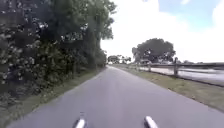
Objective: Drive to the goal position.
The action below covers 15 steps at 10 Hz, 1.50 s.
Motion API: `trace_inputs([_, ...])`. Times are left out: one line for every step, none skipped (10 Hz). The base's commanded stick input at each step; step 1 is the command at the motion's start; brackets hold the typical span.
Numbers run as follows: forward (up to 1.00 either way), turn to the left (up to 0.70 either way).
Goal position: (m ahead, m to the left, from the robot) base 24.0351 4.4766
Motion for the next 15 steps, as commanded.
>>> trace_inputs([0.7, 0.0])
trace_inputs([0.7, 0.0])
trace_inputs([0.7, 0.0])
trace_inputs([0.7, 0.0])
trace_inputs([0.7, 0.0])
trace_inputs([0.7, 0.0])
trace_inputs([0.7, 0.0])
trace_inputs([0.7, 0.0])
trace_inputs([0.7, 0.0])
trace_inputs([0.7, 0.0])
trace_inputs([0.7, 0.0])
trace_inputs([0.7, 0.0])
trace_inputs([0.7, 0.0])
trace_inputs([0.7, 0.0])
trace_inputs([0.7, 0.0])
